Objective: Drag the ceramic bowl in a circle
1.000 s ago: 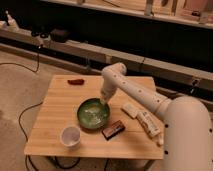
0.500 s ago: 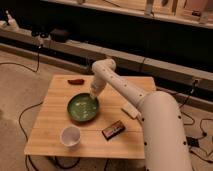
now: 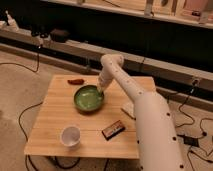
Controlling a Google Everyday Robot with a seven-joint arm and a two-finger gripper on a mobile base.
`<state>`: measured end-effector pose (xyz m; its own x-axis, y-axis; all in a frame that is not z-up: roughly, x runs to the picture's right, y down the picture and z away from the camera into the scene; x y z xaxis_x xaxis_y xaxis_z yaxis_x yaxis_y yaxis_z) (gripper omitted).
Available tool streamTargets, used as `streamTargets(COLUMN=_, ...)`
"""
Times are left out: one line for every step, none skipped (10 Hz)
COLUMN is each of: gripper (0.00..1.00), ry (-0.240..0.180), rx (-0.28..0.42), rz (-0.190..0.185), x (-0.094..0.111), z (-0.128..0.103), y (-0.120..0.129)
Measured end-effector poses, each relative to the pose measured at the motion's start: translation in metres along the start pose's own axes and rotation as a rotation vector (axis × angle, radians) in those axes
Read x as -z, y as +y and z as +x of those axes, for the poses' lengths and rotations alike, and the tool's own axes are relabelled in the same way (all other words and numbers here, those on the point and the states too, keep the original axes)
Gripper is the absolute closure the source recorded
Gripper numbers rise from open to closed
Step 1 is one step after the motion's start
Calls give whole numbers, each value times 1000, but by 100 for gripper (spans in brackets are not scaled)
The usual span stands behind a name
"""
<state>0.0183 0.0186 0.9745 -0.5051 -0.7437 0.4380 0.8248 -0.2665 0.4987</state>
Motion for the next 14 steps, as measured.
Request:
streamTargets(gripper=100, ry=-25, rx=-21, rz=-21, x=3, z=-18, y=16)
streamTargets(gripper=100, ry=-45, rx=-25, rz=-37, x=7, z=-34, y=26)
streamTargets(gripper=100, ry=-66, rx=-5, rz=-49, x=8, z=-49, y=26)
streamTargets(gripper=100, ry=-83, rx=17, rz=-53, x=9, z=-59, y=21)
streamTargets(gripper=100, ry=-101, rx=49, rz=-54, x=9, z=-69, y=10)
streamTargets(gripper=100, ry=-107, rx=82, rz=-53, x=8, z=-73, y=-3)
streamTargets(gripper=100, ry=-100, rx=117, rz=-50, x=10, z=-73, y=-19)
streamTargets(gripper=100, ry=-94, rx=152, rz=-43, x=11, z=-70, y=-36)
streamTargets(gripper=100, ry=-90, rx=184, rz=-34, x=10, z=-68, y=-52)
streamTargets(gripper=100, ry=-87, rx=213, rz=-23, x=8, z=-65, y=-68)
streamTargets(gripper=100, ry=-77, rx=231, rz=-11, x=6, z=-56, y=-81)
streamTargets(gripper=100, ry=-69, rx=232, rz=-5, x=3, z=-49, y=-86)
streamTargets(gripper=100, ry=-57, rx=229, rz=3, x=0, z=-38, y=-91)
streamTargets(gripper=100, ry=-48, rx=221, rz=6, x=-2, z=-27, y=-93)
